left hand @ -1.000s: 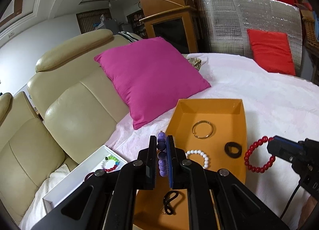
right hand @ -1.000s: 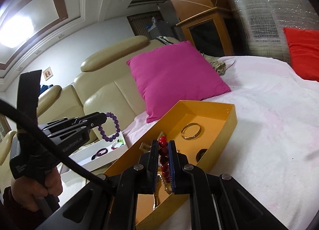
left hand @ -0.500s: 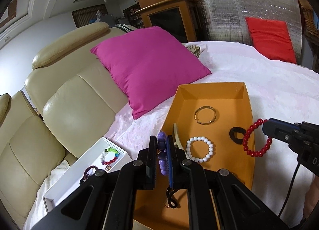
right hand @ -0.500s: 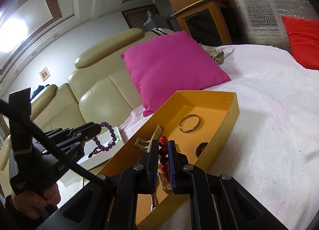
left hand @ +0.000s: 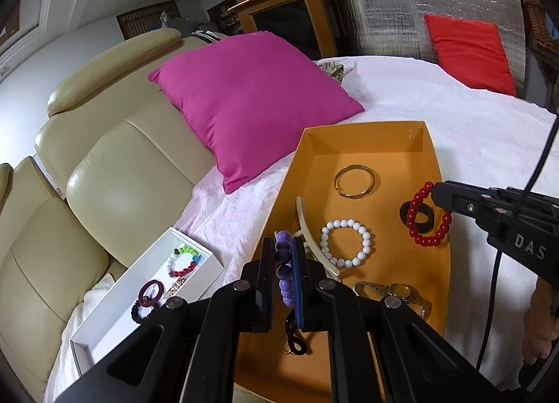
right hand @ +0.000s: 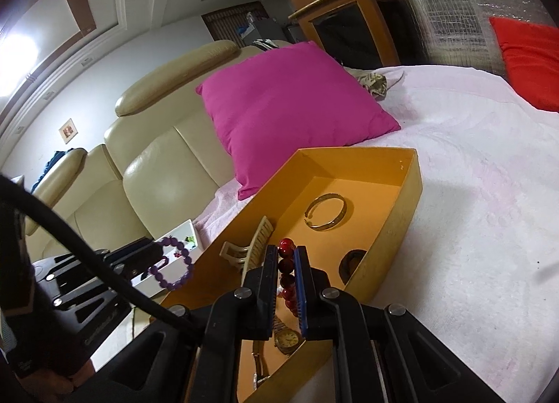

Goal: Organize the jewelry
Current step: 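Carry the purple and red bracelets over the orange box with both tools, then lower both bracelets into the orange box and open both tools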

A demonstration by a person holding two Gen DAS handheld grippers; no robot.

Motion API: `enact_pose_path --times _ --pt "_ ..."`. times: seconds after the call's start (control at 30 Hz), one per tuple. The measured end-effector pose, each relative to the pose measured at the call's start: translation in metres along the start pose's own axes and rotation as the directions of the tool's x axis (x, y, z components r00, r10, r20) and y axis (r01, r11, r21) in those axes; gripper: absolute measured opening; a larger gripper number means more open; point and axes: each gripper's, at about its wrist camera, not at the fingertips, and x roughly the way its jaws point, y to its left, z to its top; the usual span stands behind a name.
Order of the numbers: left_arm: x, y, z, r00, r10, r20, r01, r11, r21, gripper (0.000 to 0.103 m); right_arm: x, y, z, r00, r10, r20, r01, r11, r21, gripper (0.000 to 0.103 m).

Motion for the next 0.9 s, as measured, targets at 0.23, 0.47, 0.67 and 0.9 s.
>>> enact_pose_path --times 0.23,0.47,0.67,0.9 --pt "0.005 -0.006 -0.004 1.000 -0.008 -0.016 0.008 1.000 0.010 0.009 0.008 -0.007 0.001 1.000 -0.025 -0.008 0.025 1.000 0.009 0.010" --pt "0.012 -0.010 -0.008 0.999 -0.017 -0.039 0.018 1.000 0.013 0.009 0.012 -0.010 0.000 0.999 -0.035 -0.021 0.035 0.999 0.011 0.010" --pt "0.016 -0.011 -0.011 0.998 -0.019 -0.052 0.020 1.000 0.016 0.009 0.013 -0.010 0.000 0.999 -0.041 -0.024 0.041 0.999 0.009 0.010" --pt "0.022 -0.013 -0.015 0.997 -0.017 -0.071 0.018 1.000 0.018 0.009 0.016 -0.010 0.000 0.998 -0.044 -0.034 0.045 0.999 0.011 0.010"
